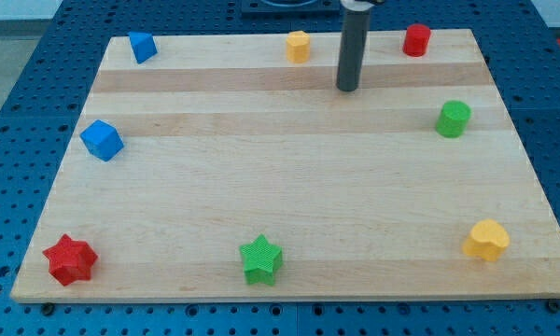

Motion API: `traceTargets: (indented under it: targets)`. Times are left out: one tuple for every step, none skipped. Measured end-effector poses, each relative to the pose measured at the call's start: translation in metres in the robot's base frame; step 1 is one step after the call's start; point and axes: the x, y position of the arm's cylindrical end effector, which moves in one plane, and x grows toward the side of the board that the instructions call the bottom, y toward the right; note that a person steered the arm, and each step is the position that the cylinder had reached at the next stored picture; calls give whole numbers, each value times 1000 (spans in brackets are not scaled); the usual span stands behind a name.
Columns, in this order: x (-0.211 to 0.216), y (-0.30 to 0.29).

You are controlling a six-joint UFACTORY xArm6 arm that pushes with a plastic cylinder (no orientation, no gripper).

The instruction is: Point your arm at the bottom side of the yellow hexagon

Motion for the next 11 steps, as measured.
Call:
traceTargets:
  targets:
    - [0,-6]
    - [0,-8]
    - [0,-9]
    - [0,-11]
    - [0,-16]
    - [0,-24]
    - [0,-33]
    - [0,-42]
    - [0,-50]
    - [0,-58]
    - [0,-67]
